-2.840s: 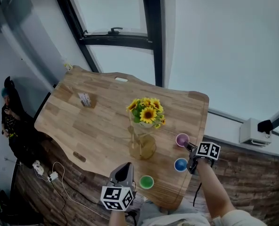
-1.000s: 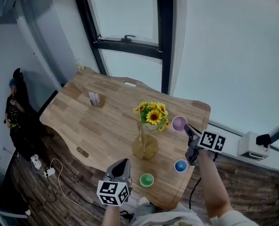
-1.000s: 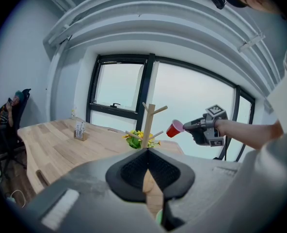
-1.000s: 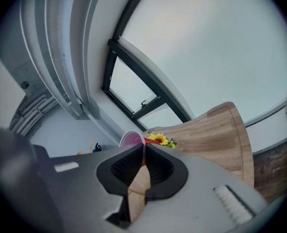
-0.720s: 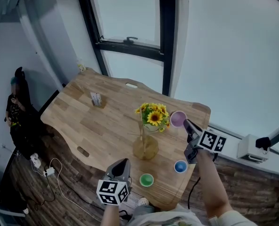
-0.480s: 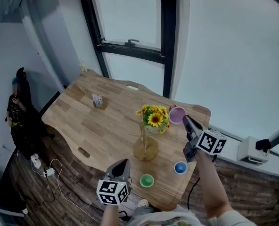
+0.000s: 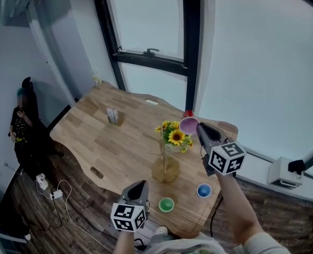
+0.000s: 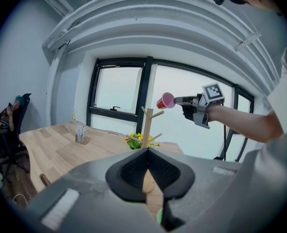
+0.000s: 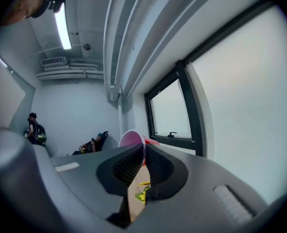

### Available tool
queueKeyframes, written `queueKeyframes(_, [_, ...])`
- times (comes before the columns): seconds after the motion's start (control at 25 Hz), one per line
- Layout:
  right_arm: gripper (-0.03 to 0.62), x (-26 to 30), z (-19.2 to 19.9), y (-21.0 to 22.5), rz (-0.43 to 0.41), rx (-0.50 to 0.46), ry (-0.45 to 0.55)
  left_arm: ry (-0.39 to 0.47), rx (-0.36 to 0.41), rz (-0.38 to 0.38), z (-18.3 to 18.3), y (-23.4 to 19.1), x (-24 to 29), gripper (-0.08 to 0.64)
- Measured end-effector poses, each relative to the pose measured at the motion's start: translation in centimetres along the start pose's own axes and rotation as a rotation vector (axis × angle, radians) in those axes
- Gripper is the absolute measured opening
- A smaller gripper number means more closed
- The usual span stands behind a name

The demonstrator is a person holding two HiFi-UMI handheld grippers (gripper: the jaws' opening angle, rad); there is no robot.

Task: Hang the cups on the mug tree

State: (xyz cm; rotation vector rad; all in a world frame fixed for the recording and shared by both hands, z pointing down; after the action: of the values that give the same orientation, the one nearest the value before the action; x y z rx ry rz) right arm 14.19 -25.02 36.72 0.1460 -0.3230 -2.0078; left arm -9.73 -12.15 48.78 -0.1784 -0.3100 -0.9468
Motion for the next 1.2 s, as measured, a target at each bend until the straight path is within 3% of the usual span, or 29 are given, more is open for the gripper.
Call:
queueKeyframes(0.24, [0.017,1.9,0.1,-1.8,-0.015,-0.150,-0.028,-0.002,-0.008,-0.002,0.3,0.0,-0.2,0.002])
queueKeyframes(0.8, [0.017,6.1,0.5,-3.4,-0.028,-0.298,-0.065,-0.006,-0.024,0.026,0.5,1.1,0.2,0.002])
queueKeyframes(1.2, [0.017,8.1,1.0,-5.0,0.003,-0.565,-0.045,-0.027,-0.044,0.021,1.5,1.2,0.0,0.002])
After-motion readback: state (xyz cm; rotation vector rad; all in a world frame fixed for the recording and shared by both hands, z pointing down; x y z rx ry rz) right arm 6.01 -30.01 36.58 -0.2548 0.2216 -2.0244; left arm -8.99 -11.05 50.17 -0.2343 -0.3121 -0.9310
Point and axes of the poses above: the fingertips, and each gripper's own axes: x forward along the fingers, y to its right, z out of its underside, the point moved 2 cm from there along -x, backward along the fingers, and after that the axes turned 9 degrees about x, right-handed, at the moved point
